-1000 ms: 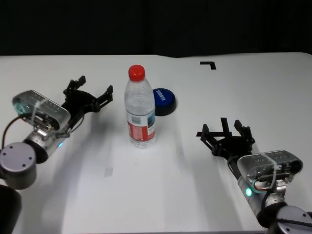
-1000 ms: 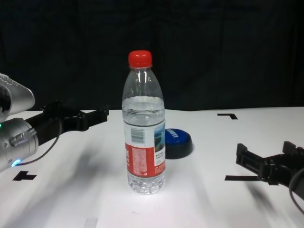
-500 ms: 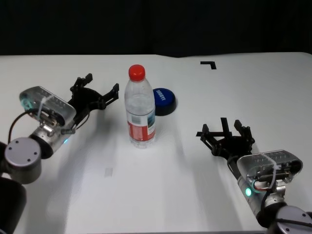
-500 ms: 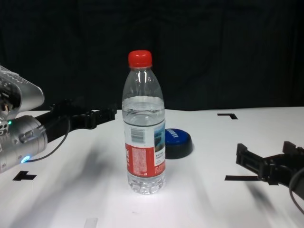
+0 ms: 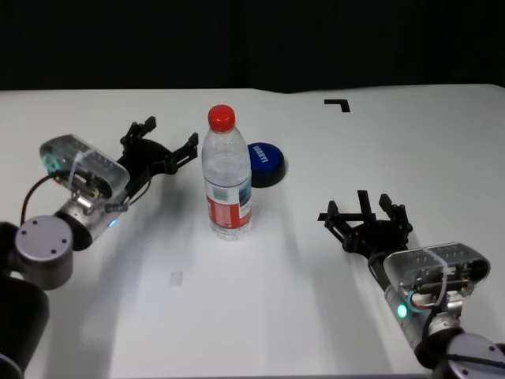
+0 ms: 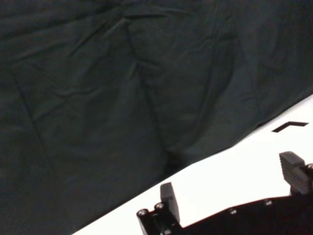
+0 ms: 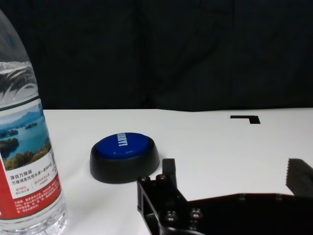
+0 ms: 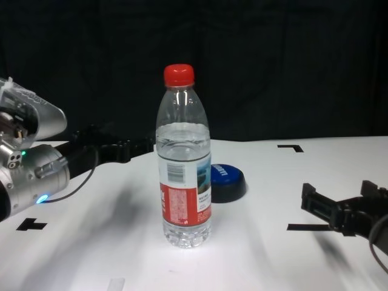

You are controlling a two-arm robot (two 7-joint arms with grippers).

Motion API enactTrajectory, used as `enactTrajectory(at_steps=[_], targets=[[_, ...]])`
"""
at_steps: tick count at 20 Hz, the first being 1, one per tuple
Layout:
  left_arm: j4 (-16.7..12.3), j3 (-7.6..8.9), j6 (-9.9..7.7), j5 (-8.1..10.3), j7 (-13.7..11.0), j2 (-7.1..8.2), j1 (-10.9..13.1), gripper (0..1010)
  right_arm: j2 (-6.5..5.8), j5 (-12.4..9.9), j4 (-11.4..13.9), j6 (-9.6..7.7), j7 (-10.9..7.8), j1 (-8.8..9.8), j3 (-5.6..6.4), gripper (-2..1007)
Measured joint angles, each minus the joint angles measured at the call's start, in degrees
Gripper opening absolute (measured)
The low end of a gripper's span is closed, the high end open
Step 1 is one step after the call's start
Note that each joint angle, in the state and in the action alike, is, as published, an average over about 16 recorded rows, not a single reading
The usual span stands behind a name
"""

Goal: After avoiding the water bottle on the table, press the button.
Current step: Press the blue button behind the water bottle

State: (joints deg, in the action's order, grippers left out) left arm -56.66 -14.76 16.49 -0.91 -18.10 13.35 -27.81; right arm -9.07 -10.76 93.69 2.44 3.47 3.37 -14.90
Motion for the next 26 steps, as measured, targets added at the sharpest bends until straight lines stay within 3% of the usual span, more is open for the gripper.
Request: enactTrajectory(at_steps=[26], targets=[[6.05, -2.22, 2.00, 0.26, -1.41, -1.78, -4.31, 1003, 0.00, 0.00, 0.00, 0.00, 0.00, 0.00, 0.00, 1003]])
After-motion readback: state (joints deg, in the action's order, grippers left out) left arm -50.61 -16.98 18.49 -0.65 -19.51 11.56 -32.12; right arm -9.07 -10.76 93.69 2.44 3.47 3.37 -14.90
